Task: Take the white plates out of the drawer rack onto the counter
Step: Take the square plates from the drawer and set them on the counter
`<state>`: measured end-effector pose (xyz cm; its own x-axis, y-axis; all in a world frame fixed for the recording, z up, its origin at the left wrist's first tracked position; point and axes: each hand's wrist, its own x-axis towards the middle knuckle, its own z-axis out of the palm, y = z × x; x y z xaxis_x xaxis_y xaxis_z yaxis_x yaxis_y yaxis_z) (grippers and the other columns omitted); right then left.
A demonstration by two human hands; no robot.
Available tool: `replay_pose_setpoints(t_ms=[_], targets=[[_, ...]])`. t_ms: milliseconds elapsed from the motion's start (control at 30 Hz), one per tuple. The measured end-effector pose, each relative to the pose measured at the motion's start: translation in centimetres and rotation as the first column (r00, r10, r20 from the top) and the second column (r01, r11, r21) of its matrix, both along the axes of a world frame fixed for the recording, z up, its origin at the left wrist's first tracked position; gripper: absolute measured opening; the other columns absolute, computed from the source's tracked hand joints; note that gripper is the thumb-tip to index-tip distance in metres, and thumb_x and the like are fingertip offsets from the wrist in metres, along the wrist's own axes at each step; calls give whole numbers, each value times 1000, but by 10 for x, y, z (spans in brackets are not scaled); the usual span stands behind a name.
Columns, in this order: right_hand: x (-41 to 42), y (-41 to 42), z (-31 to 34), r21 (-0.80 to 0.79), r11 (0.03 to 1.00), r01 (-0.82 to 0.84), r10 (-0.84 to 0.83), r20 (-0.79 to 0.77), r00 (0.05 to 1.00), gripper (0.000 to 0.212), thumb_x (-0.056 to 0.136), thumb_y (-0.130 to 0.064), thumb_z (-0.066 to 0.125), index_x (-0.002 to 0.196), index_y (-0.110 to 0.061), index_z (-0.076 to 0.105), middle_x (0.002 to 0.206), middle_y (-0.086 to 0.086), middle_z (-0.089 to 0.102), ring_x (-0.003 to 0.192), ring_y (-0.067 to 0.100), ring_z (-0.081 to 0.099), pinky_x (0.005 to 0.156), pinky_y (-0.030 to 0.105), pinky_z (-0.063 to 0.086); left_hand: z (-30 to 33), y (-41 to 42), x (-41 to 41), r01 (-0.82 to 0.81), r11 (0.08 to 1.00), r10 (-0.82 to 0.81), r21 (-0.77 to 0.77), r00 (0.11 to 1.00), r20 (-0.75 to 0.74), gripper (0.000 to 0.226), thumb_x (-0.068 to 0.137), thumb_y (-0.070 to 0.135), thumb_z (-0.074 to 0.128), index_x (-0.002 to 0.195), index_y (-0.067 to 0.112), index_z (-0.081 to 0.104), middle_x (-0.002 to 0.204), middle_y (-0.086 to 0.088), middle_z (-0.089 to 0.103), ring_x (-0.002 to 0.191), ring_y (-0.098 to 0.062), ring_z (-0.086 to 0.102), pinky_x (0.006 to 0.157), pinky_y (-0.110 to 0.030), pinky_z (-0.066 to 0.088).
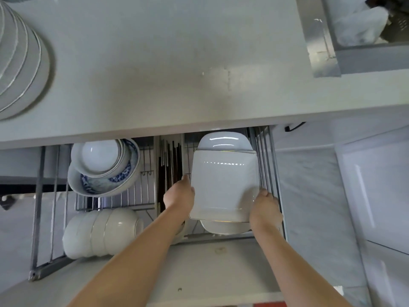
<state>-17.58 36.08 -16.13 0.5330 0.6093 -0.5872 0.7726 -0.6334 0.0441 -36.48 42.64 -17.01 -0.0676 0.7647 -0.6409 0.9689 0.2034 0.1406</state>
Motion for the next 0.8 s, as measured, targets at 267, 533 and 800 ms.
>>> replay_pose_setpoints(t_ms=[267,533,800], targets=[[-5,-7,43,137,953,269,-220,-293,930,31,87,4,34,110,-4,53,112,19,61,101,37,59,81,43,50,46,-15,-24,-186,980,172,68,970,173,8,94,16,44,86,14,45,70,-1,52,57,-17,47,50,-26,35],[-20,-14,110,214,927,309,-198,-419,886,34,85,5,40,110,-10,56,105,15,66,86,29,56,75,33,45,120,-37,-54,-242,960,207,142,953,223,5,93,20,49,90,15,49,81,-3,60,71,-20,55,58,-29,42],[-39,-10,173,329,900,287,-103,-479,872,30,84,6,41,105,-7,58,95,12,63,81,26,51,75,32,45,192,-48,-82,-266,933,204,243,946,253,7,92,22,50,90,16,48,86,-5,62,77,-22,56,62,-31,42]])
